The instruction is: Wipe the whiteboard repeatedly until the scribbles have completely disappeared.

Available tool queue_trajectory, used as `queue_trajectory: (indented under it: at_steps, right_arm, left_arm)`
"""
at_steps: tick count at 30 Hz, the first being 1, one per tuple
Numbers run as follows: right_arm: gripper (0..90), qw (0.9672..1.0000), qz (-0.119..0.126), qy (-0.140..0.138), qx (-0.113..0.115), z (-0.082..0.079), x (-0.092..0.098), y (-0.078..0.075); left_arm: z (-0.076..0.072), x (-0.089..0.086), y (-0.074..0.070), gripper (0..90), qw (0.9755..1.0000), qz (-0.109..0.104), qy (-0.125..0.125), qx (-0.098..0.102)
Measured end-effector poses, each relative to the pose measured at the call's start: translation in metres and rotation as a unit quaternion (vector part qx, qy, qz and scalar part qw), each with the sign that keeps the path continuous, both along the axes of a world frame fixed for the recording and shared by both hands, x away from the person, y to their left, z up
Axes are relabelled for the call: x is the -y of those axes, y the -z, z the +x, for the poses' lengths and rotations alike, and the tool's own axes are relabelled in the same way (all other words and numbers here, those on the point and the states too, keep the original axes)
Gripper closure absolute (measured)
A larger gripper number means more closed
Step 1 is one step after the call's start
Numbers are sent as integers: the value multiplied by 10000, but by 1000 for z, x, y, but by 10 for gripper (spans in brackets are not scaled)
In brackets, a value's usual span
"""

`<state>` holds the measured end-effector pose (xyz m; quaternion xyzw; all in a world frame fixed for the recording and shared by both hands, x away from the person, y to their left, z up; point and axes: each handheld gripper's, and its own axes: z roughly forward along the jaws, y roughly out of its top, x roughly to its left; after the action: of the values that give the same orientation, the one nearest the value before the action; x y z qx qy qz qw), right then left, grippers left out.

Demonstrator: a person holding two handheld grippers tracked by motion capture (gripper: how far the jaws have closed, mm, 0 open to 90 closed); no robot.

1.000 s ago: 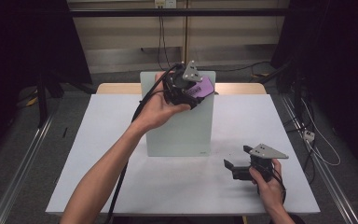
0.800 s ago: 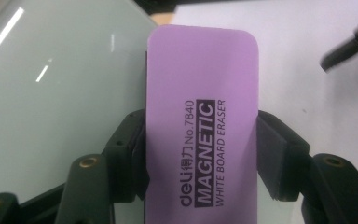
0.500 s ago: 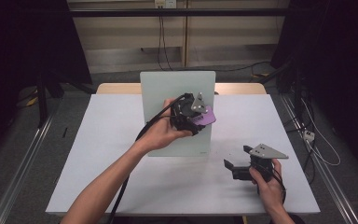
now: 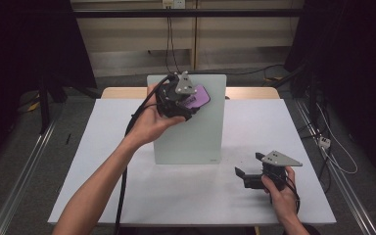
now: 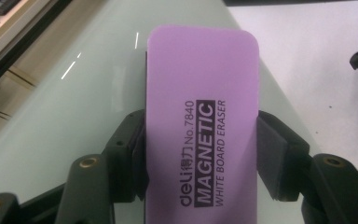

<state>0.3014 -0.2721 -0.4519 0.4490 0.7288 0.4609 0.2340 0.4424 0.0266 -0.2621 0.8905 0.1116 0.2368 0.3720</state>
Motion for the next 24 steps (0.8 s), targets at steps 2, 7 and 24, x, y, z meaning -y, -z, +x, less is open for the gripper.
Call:
queue_trajectory:
  at_steps: [2, 7, 24]
  right_arm:
    - [46, 10000, -6, -11, 5, 0, 0, 0]
    - [46, 10000, -16, -17, 5, 0, -1, 0]
    - [46, 10000, -14, 5, 11, -1, 0, 0]
  left_arm:
    - [1, -2, 3, 409, 10000, -21, 27, -32]
    - [-8, 10, 18, 409, 9995, 286, 112, -58]
    - [-27, 19, 77, 409, 9947, 630, 560, -584]
